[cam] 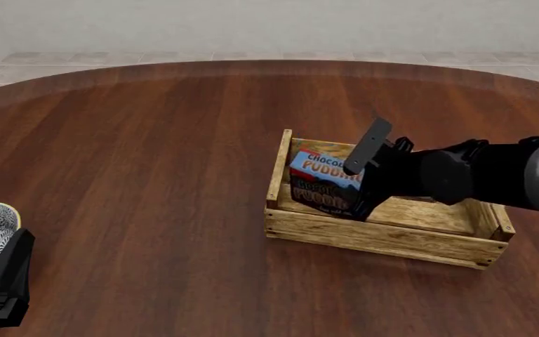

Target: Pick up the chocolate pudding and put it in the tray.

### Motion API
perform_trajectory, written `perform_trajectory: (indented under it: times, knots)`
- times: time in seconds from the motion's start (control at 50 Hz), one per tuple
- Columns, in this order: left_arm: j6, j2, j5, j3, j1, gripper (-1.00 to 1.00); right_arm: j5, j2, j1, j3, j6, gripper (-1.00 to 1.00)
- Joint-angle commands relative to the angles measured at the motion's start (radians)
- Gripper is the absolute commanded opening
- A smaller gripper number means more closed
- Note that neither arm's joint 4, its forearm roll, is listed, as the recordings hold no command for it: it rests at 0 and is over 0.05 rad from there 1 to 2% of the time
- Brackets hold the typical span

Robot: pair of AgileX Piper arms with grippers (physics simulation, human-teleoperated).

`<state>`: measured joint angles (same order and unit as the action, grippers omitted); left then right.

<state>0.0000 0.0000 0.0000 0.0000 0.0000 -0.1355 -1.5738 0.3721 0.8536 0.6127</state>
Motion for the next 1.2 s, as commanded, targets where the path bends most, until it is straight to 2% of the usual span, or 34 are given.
perform_trajectory:
  times: [0.02,0.36,0.76,1.2]
  knots:
    - [0.0,0.0,0.0,0.0,0.0,1.0,-0.02,0.015,-0.004,0.015,-0.011,1.0]
    - [0.0,0.0,0.0,0.0,0.0,1.0,-0.11,0.081,0.003,0.069,-0.019,1.0]
    - [0.0,0.0,0.0,0.0,0.0,1.0,-0.224,0.193,0.012,0.122,0.013,1.0]
    - [0.0,0.0,0.0,0.0,0.0,1.0,-0.348,0.462,0.042,0.101,0.057,1.0]
